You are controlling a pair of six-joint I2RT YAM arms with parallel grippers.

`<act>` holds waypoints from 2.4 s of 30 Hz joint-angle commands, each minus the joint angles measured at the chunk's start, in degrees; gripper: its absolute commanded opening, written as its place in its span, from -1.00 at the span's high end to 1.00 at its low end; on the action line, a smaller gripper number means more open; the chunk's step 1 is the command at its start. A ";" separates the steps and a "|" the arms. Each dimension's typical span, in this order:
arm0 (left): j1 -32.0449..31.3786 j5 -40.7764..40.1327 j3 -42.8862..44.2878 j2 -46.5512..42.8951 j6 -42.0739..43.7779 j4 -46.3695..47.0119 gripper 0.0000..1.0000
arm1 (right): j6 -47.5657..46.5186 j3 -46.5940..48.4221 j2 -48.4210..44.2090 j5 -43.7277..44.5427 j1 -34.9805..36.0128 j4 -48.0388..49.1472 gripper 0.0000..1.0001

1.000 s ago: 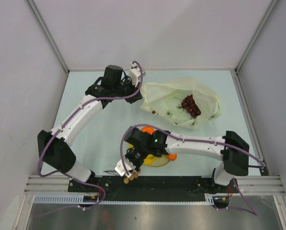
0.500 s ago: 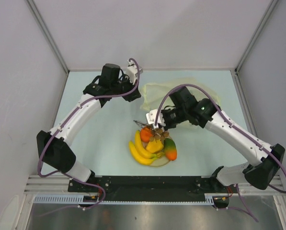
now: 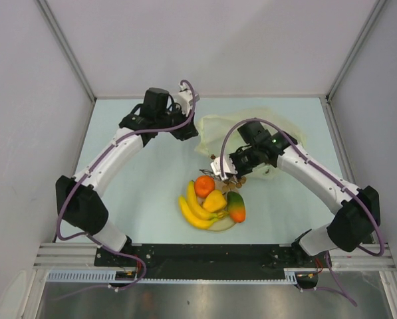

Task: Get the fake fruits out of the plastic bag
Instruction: Place the fake fruit on the plate.

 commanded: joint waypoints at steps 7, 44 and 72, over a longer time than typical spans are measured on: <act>0.34 0.29 -0.44 -0.52 -0.35 1.48 0.47 | -17.11 -10.72 -3.75 -0.07 3.23 3.48 0.94; -0.98 -1.12 -2.73 -1.14 1.24 1.83 0.46 | 13.73 -12.75 -1.81 -2.89 8.24 19.38 0.57; -2.21 -0.33 1.93 0.97 0.62 1.74 0.49 | 45.81 -12.66 -15.16 9.24 2.20 38.46 -0.18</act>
